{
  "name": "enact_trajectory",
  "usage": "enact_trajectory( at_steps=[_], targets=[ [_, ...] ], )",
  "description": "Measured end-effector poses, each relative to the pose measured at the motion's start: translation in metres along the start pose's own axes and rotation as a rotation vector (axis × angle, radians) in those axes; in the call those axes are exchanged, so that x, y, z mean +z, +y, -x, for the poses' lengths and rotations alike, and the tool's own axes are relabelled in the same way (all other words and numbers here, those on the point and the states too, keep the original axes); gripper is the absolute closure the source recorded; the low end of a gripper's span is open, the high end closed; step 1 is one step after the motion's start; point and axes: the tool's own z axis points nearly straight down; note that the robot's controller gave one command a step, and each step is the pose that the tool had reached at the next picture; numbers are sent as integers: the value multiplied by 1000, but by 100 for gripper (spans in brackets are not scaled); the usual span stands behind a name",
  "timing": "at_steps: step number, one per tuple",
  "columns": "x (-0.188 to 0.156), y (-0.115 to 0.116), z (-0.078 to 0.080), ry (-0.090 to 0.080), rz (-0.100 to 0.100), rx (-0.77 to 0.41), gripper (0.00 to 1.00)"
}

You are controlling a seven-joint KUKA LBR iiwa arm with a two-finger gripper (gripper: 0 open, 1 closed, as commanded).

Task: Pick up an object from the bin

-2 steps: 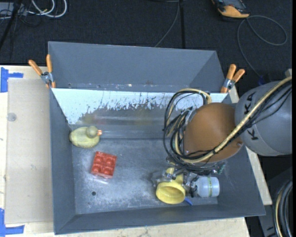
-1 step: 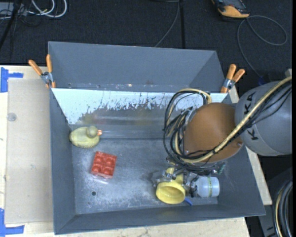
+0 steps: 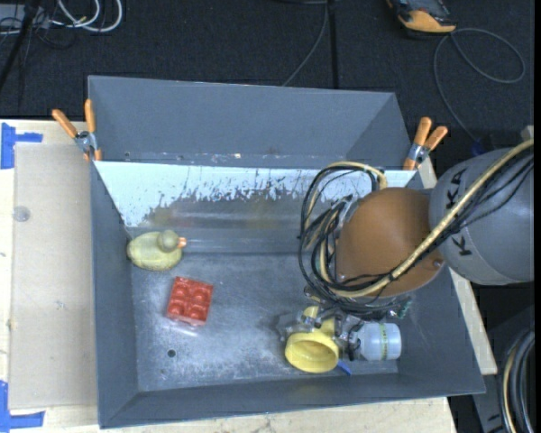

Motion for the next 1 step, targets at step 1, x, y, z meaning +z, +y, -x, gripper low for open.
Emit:
enact_trajectory(
  at_steps=[1],
  targets=[
    [0, 0, 0, 0, 0, 1, 100]
  ],
)
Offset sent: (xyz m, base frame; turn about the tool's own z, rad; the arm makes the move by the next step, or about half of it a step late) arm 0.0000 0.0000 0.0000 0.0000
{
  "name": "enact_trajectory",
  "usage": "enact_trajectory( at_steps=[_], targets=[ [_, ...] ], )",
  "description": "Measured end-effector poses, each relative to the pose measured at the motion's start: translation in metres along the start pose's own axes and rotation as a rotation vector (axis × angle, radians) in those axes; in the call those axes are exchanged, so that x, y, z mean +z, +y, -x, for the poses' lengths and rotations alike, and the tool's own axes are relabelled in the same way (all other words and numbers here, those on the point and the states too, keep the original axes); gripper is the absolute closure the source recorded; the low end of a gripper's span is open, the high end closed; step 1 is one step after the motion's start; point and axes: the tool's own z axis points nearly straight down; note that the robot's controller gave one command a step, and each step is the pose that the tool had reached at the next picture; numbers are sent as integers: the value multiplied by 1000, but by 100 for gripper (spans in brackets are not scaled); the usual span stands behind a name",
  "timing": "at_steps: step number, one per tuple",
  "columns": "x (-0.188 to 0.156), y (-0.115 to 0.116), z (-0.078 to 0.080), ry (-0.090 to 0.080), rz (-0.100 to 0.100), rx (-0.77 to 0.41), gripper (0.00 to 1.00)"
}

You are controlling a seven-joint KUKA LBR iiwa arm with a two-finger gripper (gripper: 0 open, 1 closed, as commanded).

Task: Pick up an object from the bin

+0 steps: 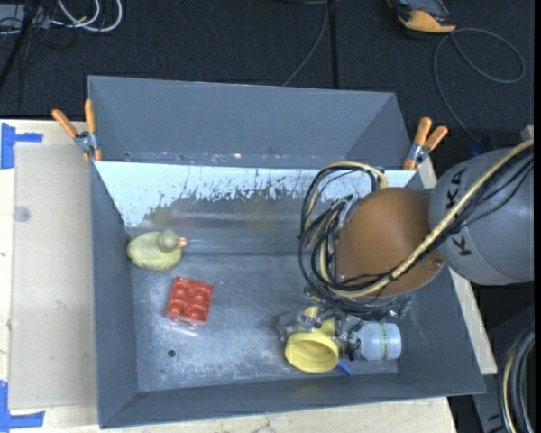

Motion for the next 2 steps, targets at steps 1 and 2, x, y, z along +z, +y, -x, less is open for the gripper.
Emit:
enact_trajectory(
  at_steps=[1, 2],
  targets=[
    [0, 0, 0, 0, 0, 1, 100],
    [0, 0, 0, 0, 0, 1, 100]
  ],
)
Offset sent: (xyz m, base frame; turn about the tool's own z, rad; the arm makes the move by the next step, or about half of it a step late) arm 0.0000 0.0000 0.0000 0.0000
